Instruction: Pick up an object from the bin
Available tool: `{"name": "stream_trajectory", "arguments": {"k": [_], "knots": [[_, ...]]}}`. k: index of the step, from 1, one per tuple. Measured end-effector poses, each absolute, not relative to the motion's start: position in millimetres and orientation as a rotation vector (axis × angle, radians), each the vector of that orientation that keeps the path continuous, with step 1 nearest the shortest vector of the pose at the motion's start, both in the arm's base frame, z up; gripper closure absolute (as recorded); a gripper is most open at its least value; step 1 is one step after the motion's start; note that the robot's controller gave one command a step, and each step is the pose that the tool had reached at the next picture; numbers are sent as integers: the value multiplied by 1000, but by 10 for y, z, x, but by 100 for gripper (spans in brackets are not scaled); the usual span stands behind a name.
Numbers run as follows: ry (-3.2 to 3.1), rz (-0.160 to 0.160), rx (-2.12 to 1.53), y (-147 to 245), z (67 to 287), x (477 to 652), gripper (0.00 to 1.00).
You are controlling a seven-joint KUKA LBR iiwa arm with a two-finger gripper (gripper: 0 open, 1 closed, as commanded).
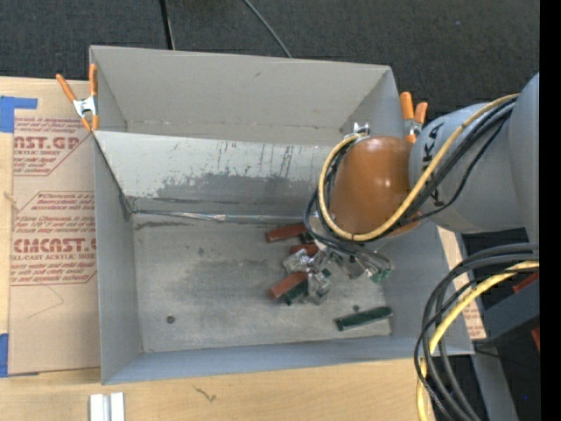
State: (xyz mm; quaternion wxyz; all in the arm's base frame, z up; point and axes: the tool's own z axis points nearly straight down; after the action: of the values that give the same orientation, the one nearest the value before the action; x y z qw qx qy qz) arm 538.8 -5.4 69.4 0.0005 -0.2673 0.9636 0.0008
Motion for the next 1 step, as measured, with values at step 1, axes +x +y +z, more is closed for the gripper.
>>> {"name": "stream_trajectory", "arguments": {"k": [1], "knots": [[3030, 5, -844, -62, 717, 5394, 100]]}}
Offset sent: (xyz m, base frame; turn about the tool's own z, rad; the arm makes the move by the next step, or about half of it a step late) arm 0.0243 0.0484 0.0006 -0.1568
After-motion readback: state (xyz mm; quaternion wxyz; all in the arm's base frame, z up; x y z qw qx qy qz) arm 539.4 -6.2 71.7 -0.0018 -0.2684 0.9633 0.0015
